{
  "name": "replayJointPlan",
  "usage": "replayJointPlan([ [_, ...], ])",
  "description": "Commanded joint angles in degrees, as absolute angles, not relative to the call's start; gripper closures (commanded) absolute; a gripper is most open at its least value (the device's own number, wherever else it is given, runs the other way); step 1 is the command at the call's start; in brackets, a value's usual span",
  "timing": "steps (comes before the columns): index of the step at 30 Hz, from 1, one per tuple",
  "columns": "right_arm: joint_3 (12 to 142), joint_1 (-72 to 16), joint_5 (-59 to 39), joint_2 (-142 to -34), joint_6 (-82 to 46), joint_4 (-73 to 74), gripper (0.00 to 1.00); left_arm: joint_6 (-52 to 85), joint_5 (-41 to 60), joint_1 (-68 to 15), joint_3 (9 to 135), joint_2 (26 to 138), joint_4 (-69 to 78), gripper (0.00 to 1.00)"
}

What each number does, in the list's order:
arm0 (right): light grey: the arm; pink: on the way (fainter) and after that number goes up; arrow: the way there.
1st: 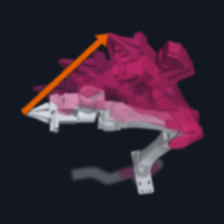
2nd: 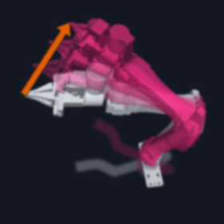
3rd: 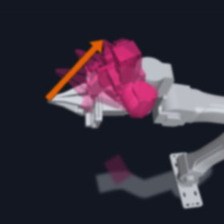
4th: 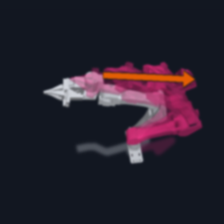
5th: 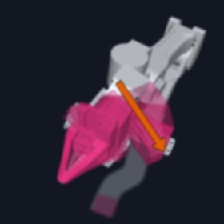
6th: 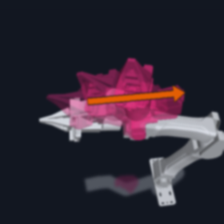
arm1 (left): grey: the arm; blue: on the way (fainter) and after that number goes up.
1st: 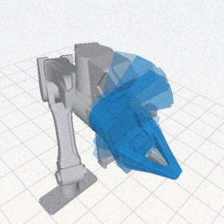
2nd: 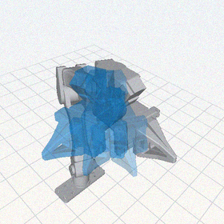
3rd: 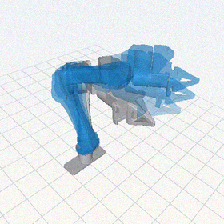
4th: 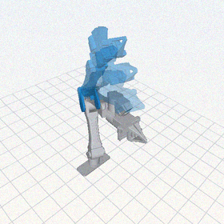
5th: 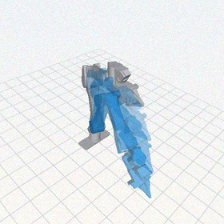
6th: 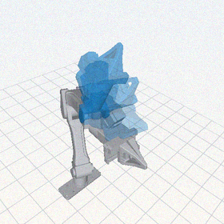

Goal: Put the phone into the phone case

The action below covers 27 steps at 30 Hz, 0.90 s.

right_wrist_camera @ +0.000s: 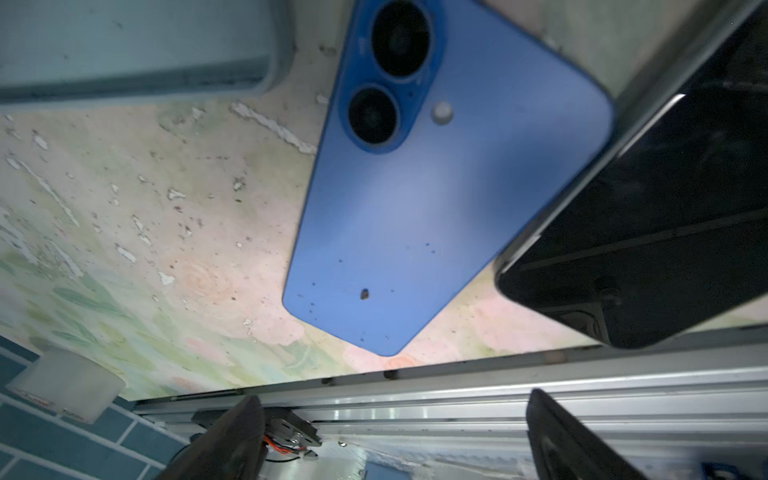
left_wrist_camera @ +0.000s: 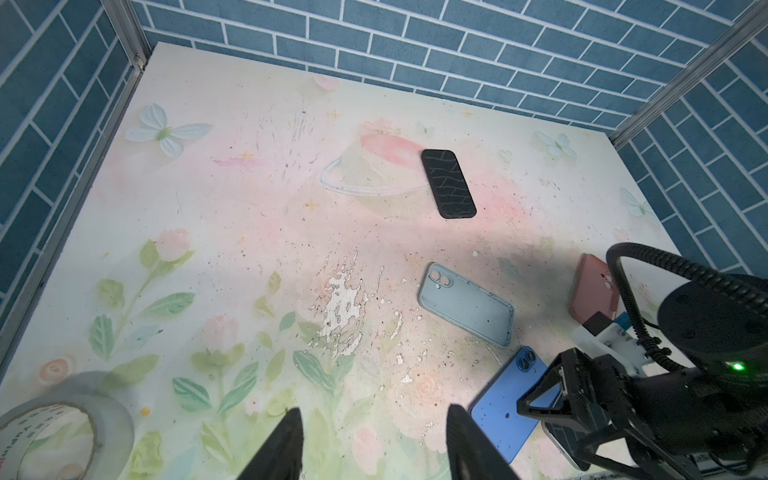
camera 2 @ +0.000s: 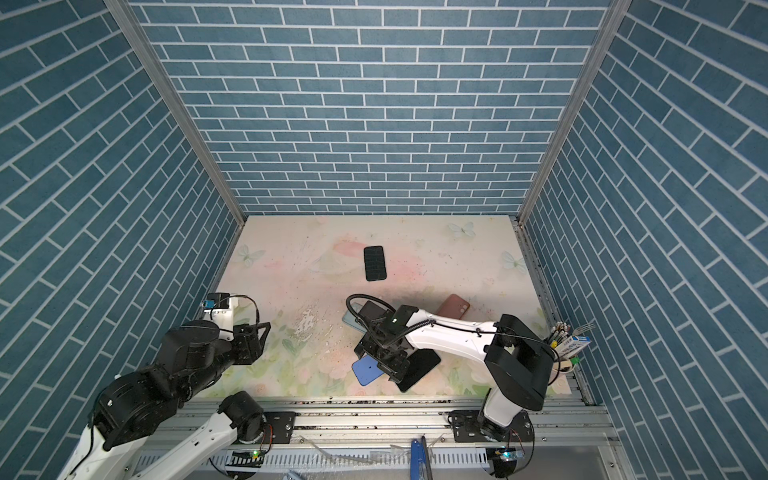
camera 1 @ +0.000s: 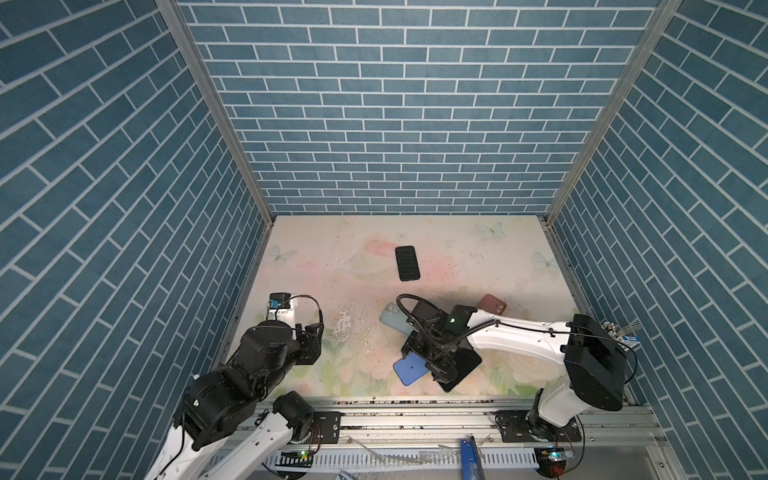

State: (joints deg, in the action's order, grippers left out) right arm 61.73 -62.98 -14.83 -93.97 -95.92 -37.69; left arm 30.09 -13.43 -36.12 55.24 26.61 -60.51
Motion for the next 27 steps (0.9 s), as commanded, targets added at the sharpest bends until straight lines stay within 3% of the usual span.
replayJointPlan([
  [1,64.19,-63.13,-12.22,-97.91,-103.97,-40.07,0.04,29.60,-13.18,-35.71,54.49,25.68,-59.81,0.43],
  [20,69.15,-63.53,-8.91,-109.94,-106.96,-40.95,0.08,29.62,-13.03,-35.73,54.32,23.55,-59.63,0.43],
  [27,72.30,-64.25,-5.36,-110.34,-102.44,-44.86,0.23,29.53,-12.87,-35.70,54.32,23.44,-59.52,0.43],
])
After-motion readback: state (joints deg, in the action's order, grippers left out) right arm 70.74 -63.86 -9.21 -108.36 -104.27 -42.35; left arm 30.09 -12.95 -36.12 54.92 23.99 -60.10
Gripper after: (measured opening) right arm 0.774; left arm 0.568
